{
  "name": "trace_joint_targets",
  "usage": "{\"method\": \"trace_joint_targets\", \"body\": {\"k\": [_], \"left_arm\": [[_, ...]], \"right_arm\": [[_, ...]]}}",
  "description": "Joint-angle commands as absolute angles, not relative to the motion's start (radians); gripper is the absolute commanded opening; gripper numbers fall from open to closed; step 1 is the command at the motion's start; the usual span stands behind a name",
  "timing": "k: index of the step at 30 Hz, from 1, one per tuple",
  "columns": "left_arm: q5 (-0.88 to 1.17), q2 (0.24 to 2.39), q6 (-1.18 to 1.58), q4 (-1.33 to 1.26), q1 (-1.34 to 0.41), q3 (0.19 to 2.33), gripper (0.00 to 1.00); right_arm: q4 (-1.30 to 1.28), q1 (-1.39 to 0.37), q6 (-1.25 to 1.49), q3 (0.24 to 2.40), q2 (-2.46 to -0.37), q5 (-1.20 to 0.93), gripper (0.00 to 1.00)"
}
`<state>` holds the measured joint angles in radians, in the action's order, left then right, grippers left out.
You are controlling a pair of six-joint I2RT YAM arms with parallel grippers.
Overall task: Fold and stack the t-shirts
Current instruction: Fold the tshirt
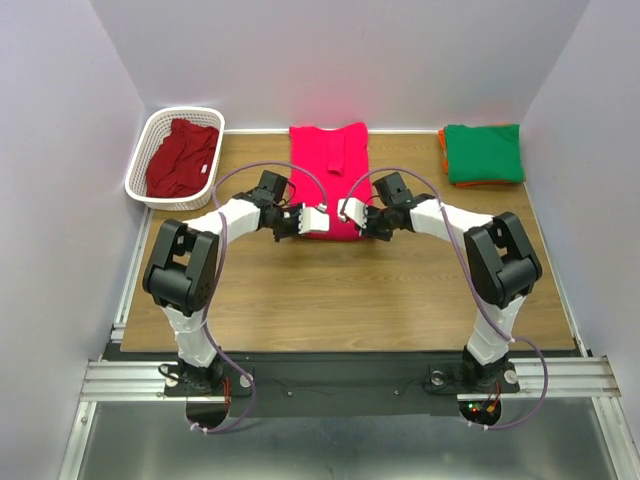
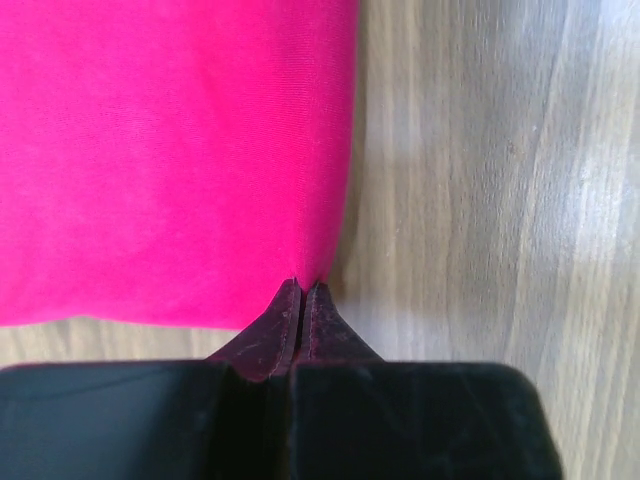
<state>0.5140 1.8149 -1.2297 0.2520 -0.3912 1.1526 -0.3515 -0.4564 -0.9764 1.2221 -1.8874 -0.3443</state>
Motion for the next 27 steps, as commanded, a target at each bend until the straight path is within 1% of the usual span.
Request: {"method": "trace_joint_targets", "body": {"k": [1,6,10,11,13,17,21,24,27], "left_arm": [[0.564,1.674,-1.218,0.420,-0.391,1.284,0.00],[0.587,1.568,-1.258,0.630,-0.394,1.345,0.00],[0.595,1.462,-1.264,0.695,-0.416,1.283,0.00],[0.597,1.412,-1.259,0.719,-0.432,1.249,0.00],[0.610,1.356,-1.252,0.748,-0.455,1.215,0.00],[0.647,1.182,-1.229,0.857,-0.535,1.116,0.00],[0.701,1.068,-1.210,0.936,-0.555,1.054,0.00],[0.738,1.022,-1.187,0.968,-0.560,1.028,0.00],[0.750,1.028,-1.145,0.947,-0.560,1.040,0.00]], "right_arm": [[-0.431,-0.462,-0.927,1.279,-1.750,-0.321,0.01],[-0.616,-0.462,-0.887,1.341,-1.657,-0.336,0.01],[-0.759,-0.466,-0.882,1.341,-1.557,-0.374,0.01],[-0.823,-0.472,-0.890,1.332,-1.507,-0.382,0.01],[-0.871,-0.489,-0.890,1.277,-1.444,-0.385,0.00],[-1.016,-0.590,-0.861,1.204,-1.249,-0.399,0.01],[-1.127,-0.684,-0.780,1.198,-1.160,-0.463,0.01],[-1.146,-0.703,-0.770,1.201,-1.146,-0.463,0.00],[-1.098,-0.704,-0.801,1.206,-1.173,-0.394,0.01]]}}
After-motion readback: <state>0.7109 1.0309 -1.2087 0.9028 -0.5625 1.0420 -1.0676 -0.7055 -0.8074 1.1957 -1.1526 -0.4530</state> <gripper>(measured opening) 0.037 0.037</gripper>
